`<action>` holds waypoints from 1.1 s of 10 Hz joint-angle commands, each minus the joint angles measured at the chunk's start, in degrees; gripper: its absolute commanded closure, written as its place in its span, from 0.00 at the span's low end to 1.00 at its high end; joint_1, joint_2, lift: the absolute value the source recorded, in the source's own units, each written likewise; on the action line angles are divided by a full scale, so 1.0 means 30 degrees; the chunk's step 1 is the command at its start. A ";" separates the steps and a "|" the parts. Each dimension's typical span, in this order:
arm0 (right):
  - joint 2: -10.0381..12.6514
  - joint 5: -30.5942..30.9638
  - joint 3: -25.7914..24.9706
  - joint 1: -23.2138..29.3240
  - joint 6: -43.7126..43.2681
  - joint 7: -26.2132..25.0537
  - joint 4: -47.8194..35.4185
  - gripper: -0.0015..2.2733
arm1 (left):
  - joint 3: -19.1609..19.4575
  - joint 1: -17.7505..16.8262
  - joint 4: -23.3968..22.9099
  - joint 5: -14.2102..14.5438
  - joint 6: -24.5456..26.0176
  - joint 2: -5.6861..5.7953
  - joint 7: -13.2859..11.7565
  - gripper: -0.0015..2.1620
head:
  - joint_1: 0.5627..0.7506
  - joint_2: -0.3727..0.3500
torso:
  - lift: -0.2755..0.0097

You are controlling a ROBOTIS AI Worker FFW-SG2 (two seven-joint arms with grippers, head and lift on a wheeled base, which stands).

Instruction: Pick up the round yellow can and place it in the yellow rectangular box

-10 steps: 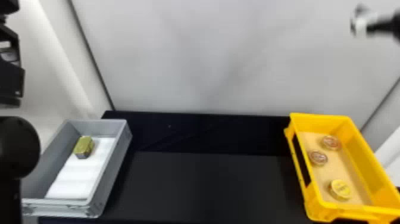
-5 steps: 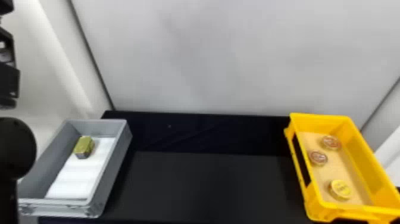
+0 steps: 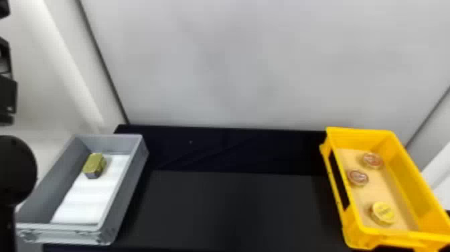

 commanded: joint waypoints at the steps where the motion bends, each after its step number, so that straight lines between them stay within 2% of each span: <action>1: -0.0025 0.2096 -0.0818 0.0688 -0.1362 0.1102 -0.0135 0.00 | 0.0144 0.0125 0.0000 0.0018 -0.0003 0.0049 0.0002 0.04 | 0.70 0.59 | 0.96; 8: -0.0055 0.2389 -0.0759 0.0688 -0.1479 0.1336 -0.0487 0.00 | 0.0085 0.0125 0.0000 -0.0011 0.0115 0.0108 -0.0027 0.04 | 0.70 0.59 | 0.96; 11: -0.0084 0.1597 -0.0554 0.0483 -0.0336 0.0428 -0.1044 0.00 | 0.0056 0.0066 0.0000 -0.0011 0.0203 0.0137 0.0002 0.04 | 0.70 0.59 | 0.96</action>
